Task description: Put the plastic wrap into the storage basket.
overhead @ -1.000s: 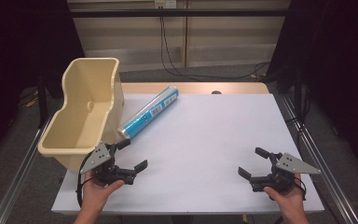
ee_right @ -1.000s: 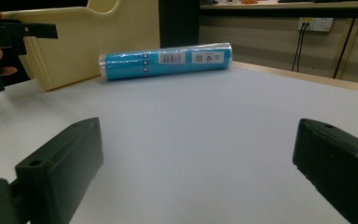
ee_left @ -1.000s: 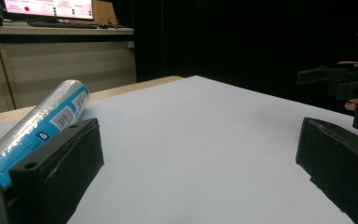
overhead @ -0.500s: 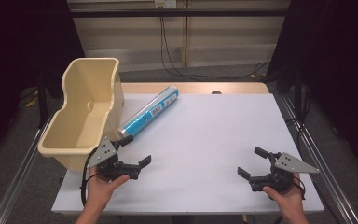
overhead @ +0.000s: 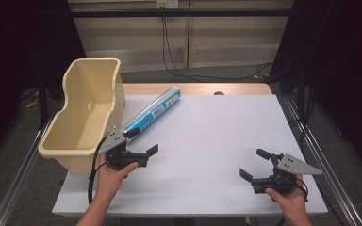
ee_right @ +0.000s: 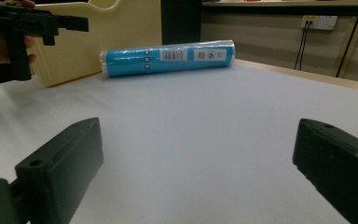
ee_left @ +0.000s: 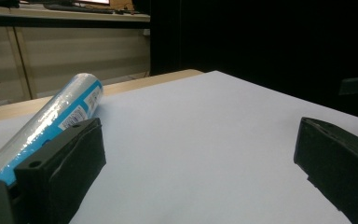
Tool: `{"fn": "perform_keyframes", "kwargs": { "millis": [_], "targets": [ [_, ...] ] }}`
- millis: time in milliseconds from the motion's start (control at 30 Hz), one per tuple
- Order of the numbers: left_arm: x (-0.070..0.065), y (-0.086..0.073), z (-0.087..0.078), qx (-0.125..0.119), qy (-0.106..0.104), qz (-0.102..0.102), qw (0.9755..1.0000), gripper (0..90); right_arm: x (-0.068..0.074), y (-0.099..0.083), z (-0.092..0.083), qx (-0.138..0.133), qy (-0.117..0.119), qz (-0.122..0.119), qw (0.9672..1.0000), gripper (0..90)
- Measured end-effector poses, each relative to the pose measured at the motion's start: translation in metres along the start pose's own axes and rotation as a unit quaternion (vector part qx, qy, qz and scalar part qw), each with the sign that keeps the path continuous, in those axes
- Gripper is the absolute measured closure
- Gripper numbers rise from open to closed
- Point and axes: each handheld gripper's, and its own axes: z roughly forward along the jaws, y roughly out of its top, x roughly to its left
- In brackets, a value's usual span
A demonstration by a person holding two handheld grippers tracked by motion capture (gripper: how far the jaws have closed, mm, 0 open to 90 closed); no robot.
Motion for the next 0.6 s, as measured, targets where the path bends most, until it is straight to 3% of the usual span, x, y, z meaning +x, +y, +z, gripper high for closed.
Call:
{"fn": "perform_keyframes", "kwargs": {
  "millis": [133,233,300,567,600],
  "targets": [
    [0.008,0.008,0.019,0.004,0.017,-0.003,0.9998,3.5,0.0,0.0,0.0,-0.001,0.001,-0.001,1.0,1.5],
    [0.011,0.014,0.033,0.016,0.015,-0.01,0.9997,4.0,0.0,0.0,0.0,0.0,0.003,-0.001,1.0,1.5],
    [0.013,0.019,0.042,0.03,0.022,0.005,0.9993,3.9,0.0,0.0,0.0,0.001,0.004,-0.001,1.0,1.5],
    [0.025,0.034,0.074,0.071,0.036,0.017,0.9967,4.0,-0.001,0.0,0.001,0.004,0.007,-0.002,1.0,1.5],
    [0.028,0.037,0.082,0.081,0.043,0.024,0.9954,4.0,-0.001,0.0,0.001,0.004,0.007,-0.001,1.0,1.5]
  ]
}}
